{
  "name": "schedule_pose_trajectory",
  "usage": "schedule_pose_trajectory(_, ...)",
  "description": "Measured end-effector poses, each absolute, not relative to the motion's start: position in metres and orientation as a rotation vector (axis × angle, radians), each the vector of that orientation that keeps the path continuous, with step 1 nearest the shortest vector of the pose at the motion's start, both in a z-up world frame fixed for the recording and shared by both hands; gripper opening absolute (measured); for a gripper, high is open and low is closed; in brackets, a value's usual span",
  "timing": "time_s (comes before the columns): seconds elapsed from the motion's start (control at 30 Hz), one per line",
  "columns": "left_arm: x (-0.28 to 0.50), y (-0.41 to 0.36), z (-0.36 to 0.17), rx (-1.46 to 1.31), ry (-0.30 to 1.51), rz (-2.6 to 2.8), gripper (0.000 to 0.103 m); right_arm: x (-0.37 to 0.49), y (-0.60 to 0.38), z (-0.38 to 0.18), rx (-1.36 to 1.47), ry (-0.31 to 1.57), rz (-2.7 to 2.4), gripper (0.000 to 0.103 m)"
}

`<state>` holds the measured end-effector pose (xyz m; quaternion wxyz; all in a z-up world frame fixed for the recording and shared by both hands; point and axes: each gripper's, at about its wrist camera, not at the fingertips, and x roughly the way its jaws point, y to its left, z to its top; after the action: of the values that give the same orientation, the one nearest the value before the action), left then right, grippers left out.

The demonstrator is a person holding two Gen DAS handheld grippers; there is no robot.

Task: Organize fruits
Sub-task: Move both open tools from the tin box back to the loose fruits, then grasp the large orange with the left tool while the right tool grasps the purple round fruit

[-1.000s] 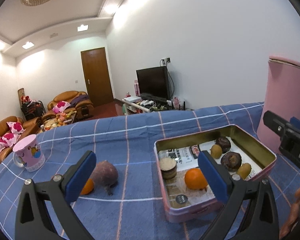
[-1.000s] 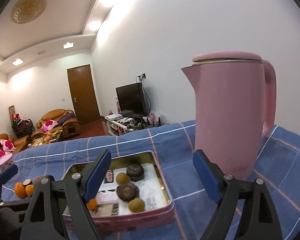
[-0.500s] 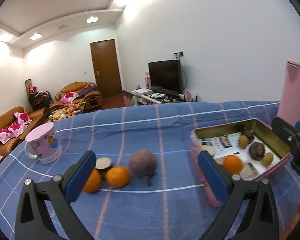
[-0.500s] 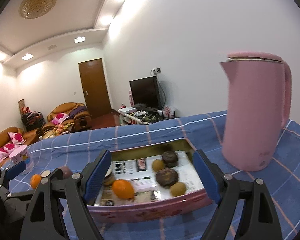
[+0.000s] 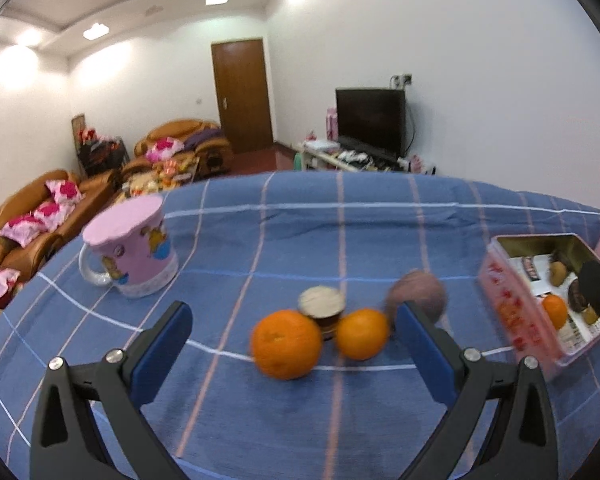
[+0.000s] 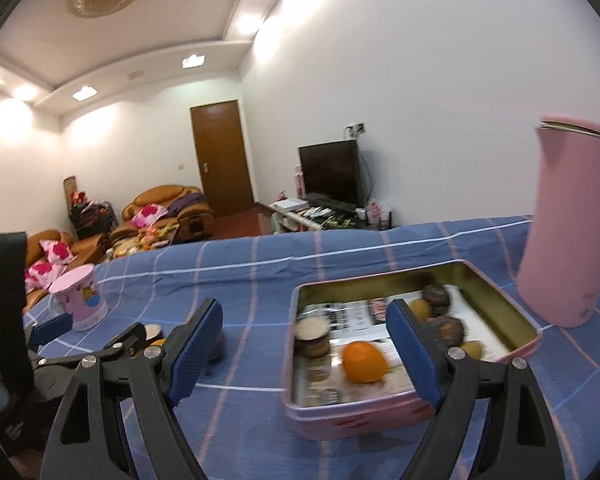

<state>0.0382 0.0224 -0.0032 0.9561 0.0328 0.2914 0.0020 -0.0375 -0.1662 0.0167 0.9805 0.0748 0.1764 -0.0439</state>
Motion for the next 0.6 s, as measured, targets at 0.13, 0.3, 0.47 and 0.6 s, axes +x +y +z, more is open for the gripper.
schedule_pose_trajectory(0.13, 0.054, 0.044, -0.012, 0.040, 0.666, 0.015, 0.103, -0.026, -0.143, 0.015, 0.117, 0.388, -0.057, 0.085)
schedule_pose_trajectory(0.3, 0.067, 0.059, -0.024, 0.006, 0.753, -0.010, 0.102, -0.001, -0.122, 0.008, 0.111, 0.471, -0.011, 0.085)
schedule_pose_trajectory(0.47, 0.074, 0.059, -0.027, -0.003, 0.774, -0.052, 0.095, 0.030, -0.109, -0.002, 0.127, 0.560, 0.025, 0.085)
schedule_pose_trajectory(0.6, 0.073, 0.055, -0.027, 0.015, 0.772, -0.075, 0.088, 0.052, -0.105, -0.012, 0.172, 0.631, 0.064, 0.082)
